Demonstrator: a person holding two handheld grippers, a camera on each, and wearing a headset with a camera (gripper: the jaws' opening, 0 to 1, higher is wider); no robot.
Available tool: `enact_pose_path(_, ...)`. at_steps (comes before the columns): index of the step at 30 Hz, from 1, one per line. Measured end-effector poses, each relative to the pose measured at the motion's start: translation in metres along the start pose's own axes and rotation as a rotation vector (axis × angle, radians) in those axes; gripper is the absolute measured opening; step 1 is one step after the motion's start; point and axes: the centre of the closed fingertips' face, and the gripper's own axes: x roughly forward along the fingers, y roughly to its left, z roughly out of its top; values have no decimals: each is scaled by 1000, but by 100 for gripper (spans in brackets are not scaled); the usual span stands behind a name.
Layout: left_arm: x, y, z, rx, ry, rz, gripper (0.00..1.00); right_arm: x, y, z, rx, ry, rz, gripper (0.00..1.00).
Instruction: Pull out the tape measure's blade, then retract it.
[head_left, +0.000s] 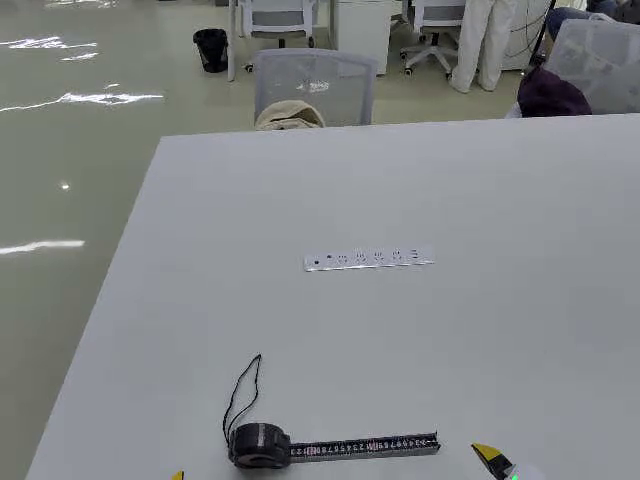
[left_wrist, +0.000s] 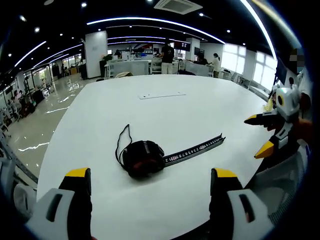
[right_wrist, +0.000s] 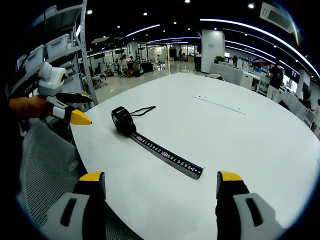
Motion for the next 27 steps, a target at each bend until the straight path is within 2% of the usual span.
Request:
enact_pose_path(4,7,0,-1,-6,6,3,99,2,-1,-1,0,-2,8,92)
enact_pose_path(17,24,3,5,-63,1,33,98,11,-9,-1,7,-3,27,91)
enact_pose_path(22,29,3,2,-80,11,38,97,14,-13,-3,12,0,35,89)
enact_pose_path(27,33,5,-3,-85,22,48,96,17,-17,-4,-14,-1,48,86)
